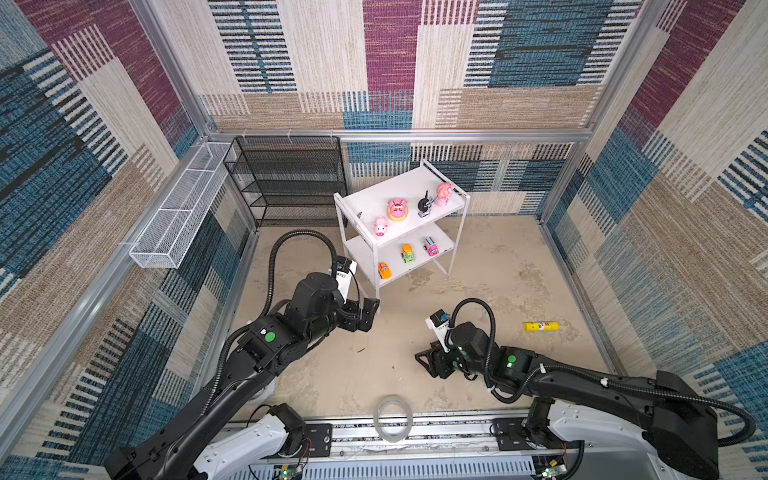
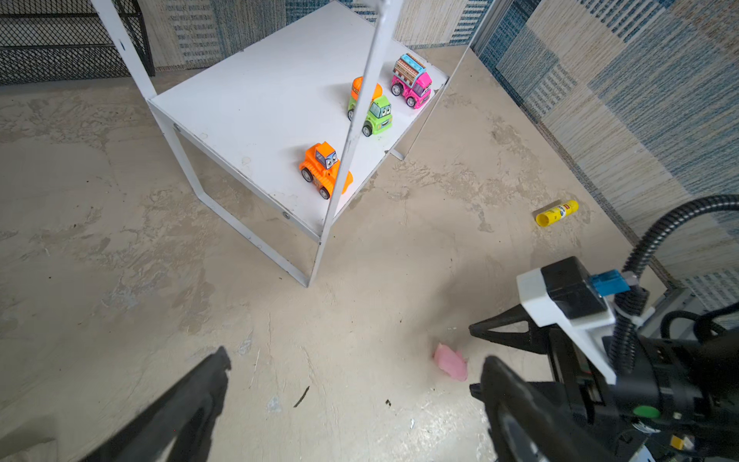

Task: Place and organize the plastic toys onto the shelf
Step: 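Withdraw the left gripper while the right gripper moves toward the other pig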

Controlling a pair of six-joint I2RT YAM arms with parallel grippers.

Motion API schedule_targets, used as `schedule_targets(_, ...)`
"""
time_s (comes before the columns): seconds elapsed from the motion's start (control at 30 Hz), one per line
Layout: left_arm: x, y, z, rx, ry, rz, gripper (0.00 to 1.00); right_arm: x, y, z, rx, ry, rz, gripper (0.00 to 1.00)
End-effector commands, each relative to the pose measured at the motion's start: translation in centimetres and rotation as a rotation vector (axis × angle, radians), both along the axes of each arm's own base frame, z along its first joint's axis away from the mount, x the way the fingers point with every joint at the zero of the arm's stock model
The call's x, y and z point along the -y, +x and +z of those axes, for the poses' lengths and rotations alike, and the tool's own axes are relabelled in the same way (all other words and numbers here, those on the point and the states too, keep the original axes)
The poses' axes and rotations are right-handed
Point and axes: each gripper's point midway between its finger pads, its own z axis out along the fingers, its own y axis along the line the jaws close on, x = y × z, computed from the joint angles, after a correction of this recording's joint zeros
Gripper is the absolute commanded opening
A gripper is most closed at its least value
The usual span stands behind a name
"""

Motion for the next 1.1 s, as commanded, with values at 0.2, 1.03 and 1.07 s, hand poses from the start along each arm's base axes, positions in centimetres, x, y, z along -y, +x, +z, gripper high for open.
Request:
schedule_targets(0.2,1.4,0.6,-0.5,-0.007,-0.014,-0.052,0.99,0.8,0.1,-2.7,-0.094,-0.062,-0.078,0.66)
schedule_targets(1.03,0.4,0.2,-0.6,0.007,-0.011,-0.033,0.99,-2.5,-3.1,-2.3,-0.145,0.006,0.09,0.62)
schedule_targets(1.07,0.5,0.2,-0.6,0.007,-0.01,-0.034,0.99,-2.6,-3.1,-2.0,-0.139,0.011,0.092,0.62)
